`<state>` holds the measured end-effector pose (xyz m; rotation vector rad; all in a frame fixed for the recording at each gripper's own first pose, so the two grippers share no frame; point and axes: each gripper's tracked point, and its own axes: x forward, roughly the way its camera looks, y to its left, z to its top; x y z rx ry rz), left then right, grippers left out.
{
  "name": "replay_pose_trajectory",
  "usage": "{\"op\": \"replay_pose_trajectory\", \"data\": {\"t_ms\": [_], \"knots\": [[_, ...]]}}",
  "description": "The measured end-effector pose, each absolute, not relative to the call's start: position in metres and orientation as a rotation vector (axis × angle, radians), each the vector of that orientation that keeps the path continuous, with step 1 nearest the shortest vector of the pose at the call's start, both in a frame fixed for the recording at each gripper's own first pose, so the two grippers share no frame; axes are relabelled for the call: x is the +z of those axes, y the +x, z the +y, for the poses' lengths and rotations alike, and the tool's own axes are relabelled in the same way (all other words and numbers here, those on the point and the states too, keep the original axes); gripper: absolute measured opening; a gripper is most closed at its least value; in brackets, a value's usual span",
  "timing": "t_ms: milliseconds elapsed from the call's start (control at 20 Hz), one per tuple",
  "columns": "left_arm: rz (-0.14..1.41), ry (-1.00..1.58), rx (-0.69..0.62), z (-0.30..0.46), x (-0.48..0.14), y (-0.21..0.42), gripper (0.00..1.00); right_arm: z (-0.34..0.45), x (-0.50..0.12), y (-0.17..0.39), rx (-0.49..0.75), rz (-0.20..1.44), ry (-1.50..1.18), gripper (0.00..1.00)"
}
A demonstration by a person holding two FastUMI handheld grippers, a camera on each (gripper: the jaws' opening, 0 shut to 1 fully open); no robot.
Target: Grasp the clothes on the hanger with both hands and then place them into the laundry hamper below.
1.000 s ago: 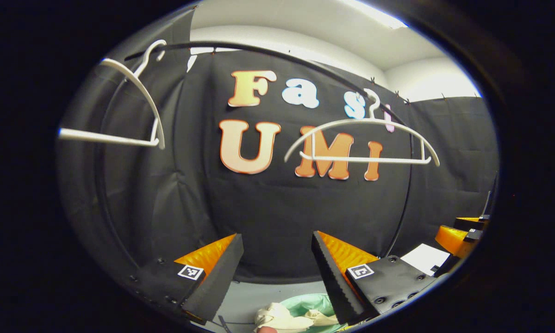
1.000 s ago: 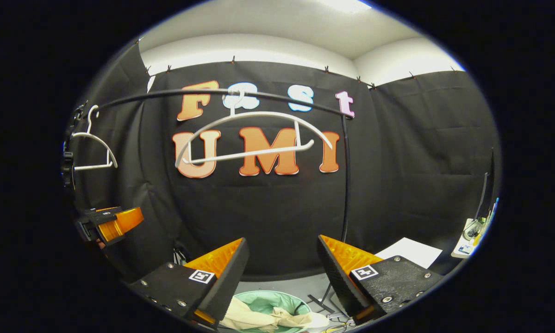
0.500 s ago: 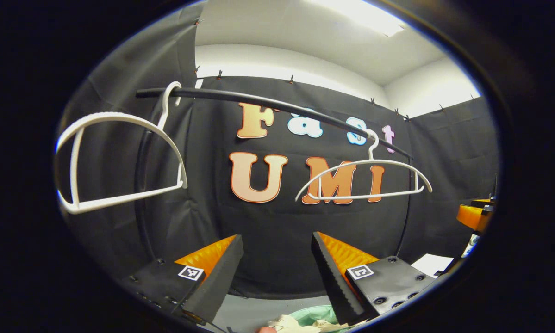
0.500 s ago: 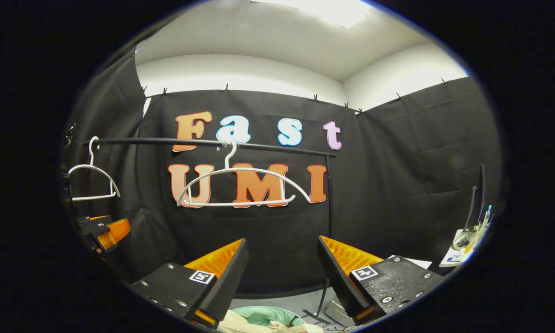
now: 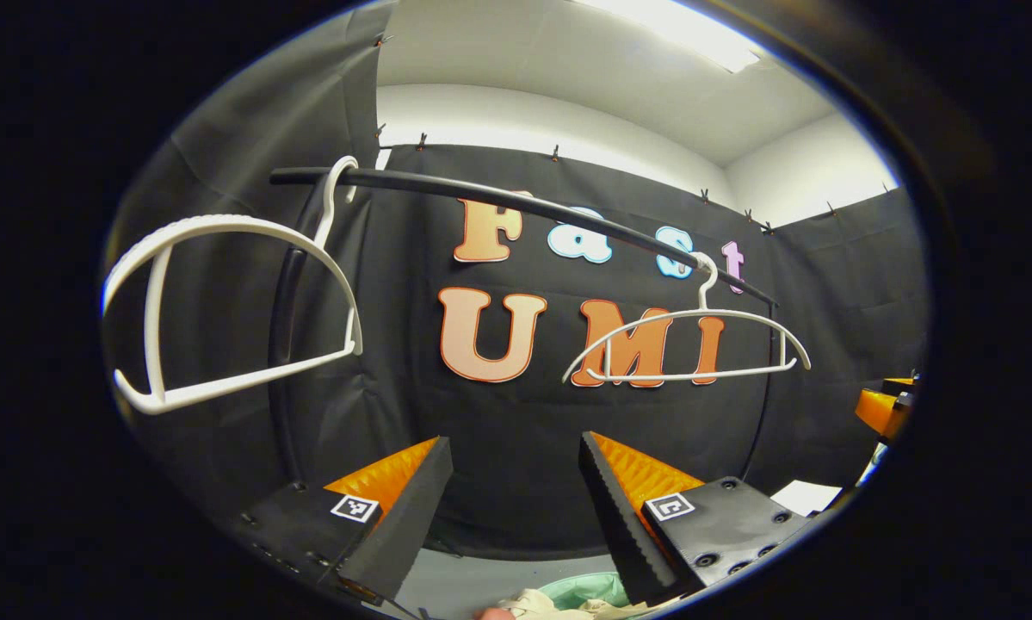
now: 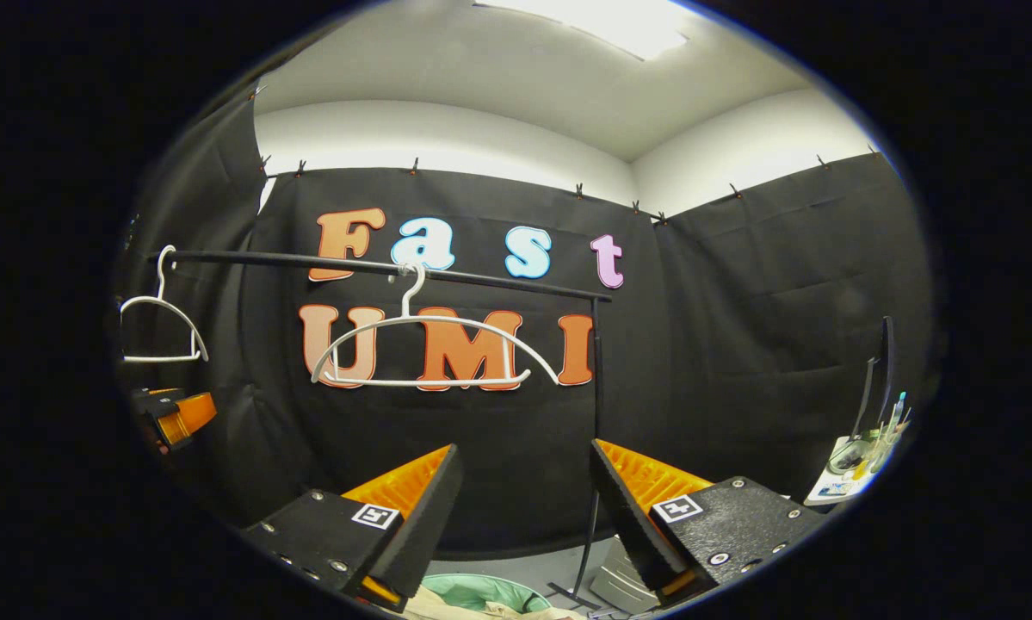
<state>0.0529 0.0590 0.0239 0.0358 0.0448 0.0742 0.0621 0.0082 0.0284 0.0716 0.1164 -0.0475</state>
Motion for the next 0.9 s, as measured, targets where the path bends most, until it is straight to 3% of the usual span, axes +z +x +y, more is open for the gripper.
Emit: {"op": "replay_pose_trajectory", "data": {"t_ms": [250, 900], "knots": [[0.045, 0.035, 0.073, 0.0596, 0.0246, 0.0507, 0.94, 0.0145, 0.0279, 0.0682, -0.032, 0.115, 0.062, 0.92], [0.036, 0.040, 0.054, 0.0587, 0.0311, 0.0456, 0.97, 0.0125, 0.0262, 0.0644, -0.017, 0.116, 0.065, 0.91]]}}
